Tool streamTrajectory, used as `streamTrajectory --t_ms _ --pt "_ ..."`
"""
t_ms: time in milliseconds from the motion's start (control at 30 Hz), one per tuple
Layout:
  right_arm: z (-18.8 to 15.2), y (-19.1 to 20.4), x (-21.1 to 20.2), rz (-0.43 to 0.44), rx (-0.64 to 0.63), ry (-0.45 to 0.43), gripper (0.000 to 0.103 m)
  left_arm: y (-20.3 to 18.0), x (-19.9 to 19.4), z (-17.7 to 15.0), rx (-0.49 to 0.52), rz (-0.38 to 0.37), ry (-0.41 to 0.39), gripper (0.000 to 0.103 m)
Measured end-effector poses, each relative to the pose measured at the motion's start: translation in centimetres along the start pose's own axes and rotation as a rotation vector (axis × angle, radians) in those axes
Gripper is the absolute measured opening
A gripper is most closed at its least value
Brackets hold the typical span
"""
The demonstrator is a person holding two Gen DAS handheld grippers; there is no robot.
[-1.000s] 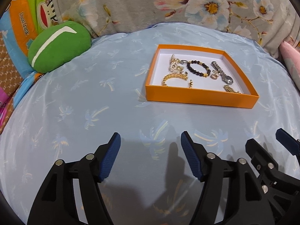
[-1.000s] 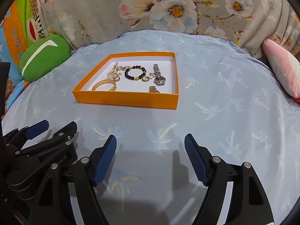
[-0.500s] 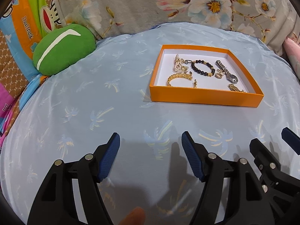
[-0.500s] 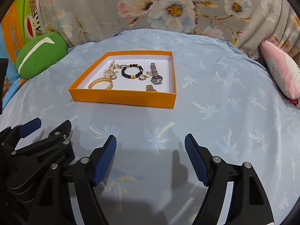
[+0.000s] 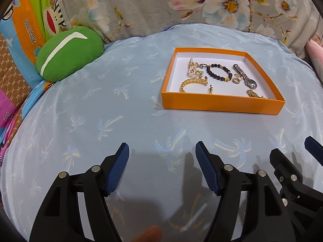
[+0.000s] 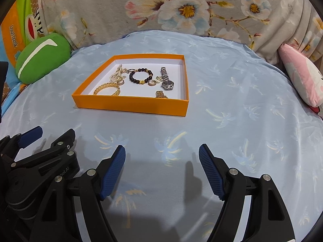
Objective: Organize jewelry
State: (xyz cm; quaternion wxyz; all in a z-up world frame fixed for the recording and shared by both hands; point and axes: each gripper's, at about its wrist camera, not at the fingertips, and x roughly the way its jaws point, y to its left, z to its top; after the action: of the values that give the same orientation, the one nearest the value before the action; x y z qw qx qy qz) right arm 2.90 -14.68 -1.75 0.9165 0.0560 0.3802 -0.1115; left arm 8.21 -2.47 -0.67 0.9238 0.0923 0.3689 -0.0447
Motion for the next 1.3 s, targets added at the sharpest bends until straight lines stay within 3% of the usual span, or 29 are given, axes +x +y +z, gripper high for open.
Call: streamTrajectory --t_ms 1300 --pt "0.04 -0.43 0.22 -0.004 0.000 0.004 0.074 0.03 0.00 -0.09 0.003 0.005 0.002 0.066"
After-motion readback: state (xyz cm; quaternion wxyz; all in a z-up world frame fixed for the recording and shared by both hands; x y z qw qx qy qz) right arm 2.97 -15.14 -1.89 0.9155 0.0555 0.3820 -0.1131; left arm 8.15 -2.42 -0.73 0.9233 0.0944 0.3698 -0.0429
